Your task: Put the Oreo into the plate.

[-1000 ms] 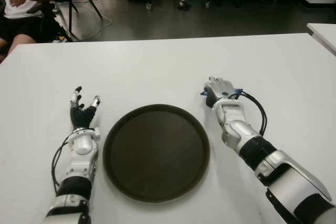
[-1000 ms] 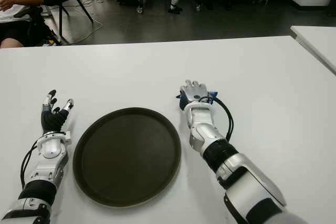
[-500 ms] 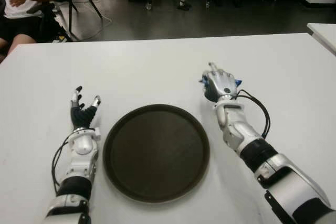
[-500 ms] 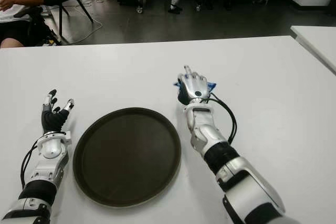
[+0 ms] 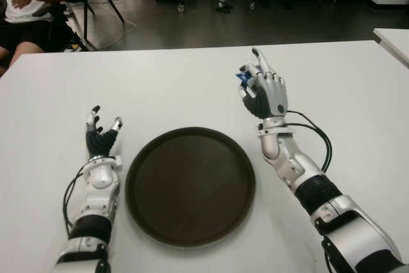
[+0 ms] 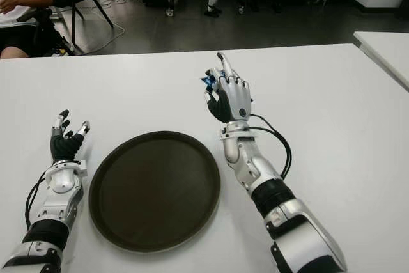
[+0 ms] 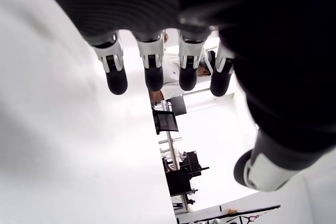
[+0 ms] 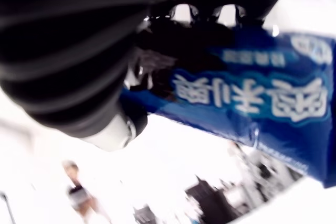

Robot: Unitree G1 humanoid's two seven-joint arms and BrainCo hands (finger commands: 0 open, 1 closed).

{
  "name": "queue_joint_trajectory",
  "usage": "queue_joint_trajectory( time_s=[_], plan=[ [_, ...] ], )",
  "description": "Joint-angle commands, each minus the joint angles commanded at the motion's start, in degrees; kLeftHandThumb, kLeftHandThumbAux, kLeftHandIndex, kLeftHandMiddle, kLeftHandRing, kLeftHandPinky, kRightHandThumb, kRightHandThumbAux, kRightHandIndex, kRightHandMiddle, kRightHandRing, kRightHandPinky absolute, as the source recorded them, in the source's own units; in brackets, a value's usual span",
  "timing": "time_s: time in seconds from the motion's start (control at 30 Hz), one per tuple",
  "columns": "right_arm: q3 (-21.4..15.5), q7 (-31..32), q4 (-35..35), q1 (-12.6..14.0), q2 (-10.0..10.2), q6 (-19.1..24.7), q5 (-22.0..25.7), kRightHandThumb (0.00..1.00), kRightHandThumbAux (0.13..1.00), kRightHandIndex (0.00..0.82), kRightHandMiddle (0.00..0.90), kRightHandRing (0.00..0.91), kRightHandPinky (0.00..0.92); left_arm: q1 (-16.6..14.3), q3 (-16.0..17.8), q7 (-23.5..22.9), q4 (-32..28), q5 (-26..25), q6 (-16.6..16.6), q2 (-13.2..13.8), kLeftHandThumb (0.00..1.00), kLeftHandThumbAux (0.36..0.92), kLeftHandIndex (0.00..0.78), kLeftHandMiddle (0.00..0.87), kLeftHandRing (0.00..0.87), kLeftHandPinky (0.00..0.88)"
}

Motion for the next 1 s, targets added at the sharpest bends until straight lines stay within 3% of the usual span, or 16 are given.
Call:
queue_joint_trajectory(
  time_s=[0.3,0.6,1.0],
  plan=[
    [-0.5,-2.8,1.5,-0.4,-0.3,-5.3,0.1,0.701,0.725,0.435,0.794,0.803,0.806,0.0,-0.1,0.3,0.0,0.4,0.3,0.2,0.099,0.670,0.037,0.044,0.019,0.033],
    [-1.7,-2.6,3.0,-0.9,0.0,-9.7,1.6,0.702,0.723,0.438,0.815,0.818,0.810,-0.2,-0.2,0.1,0.5,0.5,-0.1,0.3,0.096,0.689,0.032,0.053,0.034,0.036],
    [-3.8,-0.6,3.8,-1.0,1.2,-12.5,4.3,0.701,0.723,0.438,0.817,0.818,0.811,-0.4,-0.4,0.2,0.9,0.7,-0.1,0.4,0.074,0.695,0.034,0.064,0.047,0.037]
  ],
)
